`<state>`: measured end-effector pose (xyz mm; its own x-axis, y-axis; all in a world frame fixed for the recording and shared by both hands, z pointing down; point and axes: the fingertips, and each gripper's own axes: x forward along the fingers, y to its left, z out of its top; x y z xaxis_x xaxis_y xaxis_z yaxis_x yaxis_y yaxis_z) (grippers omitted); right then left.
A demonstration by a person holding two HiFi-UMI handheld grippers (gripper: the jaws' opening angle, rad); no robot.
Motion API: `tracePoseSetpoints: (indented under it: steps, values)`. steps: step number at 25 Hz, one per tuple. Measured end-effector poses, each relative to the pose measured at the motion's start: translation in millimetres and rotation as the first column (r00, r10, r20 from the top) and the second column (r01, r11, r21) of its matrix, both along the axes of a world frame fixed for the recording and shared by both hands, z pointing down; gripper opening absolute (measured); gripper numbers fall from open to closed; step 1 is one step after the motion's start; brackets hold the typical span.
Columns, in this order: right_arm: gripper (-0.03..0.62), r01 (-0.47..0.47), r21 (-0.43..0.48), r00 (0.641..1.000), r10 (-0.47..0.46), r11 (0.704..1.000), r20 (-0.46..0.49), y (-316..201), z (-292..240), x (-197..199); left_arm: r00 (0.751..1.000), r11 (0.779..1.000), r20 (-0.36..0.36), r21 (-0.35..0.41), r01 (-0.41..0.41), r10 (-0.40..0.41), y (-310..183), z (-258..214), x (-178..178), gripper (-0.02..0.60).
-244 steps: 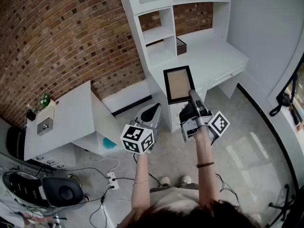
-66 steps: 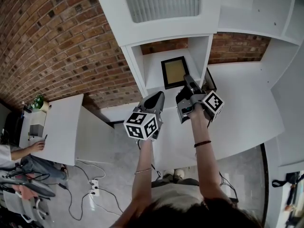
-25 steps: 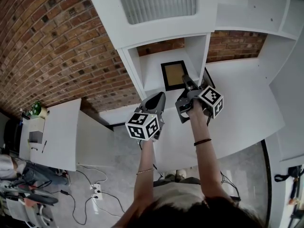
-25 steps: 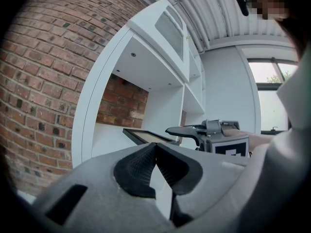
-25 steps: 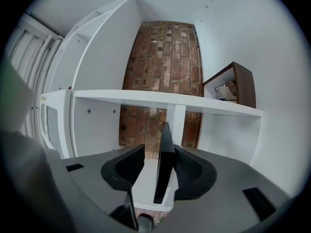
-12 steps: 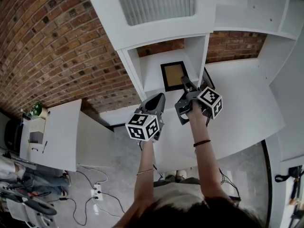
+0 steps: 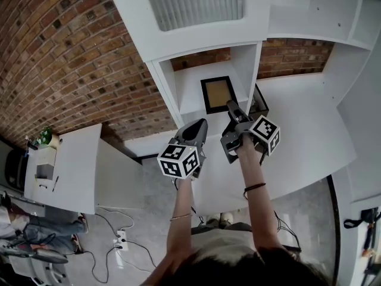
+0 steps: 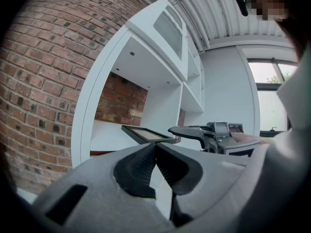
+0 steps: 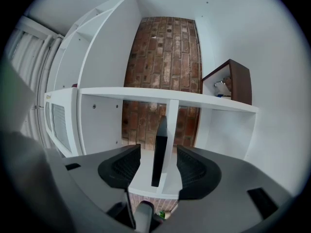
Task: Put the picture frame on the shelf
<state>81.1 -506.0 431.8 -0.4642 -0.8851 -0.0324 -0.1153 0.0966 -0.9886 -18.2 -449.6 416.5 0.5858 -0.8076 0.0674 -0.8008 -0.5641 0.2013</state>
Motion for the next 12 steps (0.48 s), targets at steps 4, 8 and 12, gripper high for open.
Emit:
tracePoseSetpoints:
  steps: [4, 8, 12]
  values:
    - [0.198, 0.036, 0.016, 0.999, -0.036, 0.999, 0.013, 13.0, 1.8, -2.8, 1.000, 1.000, 0.000, -0.003, -0.005, 0.005, 5.9, 3.3, 1.9, 0.011]
    - [0.196, 0.074, 0.036, 0.997, -0.074, 0.997, 0.008, 23.4, -0.9, -7.3, 1.000, 1.000, 0.004, -0.005, -0.013, 0.013, 12.4, 3.6, 3.1, 0.011]
    - [0.190, 0.109, 0.069, 0.994, -0.110, 0.992, 0.012, 33.0, -4.6, -11.5, 1.000, 1.000, 0.005, -0.006, -0.017, 0.017, 20.4, 6.2, 4.4, 0.011]
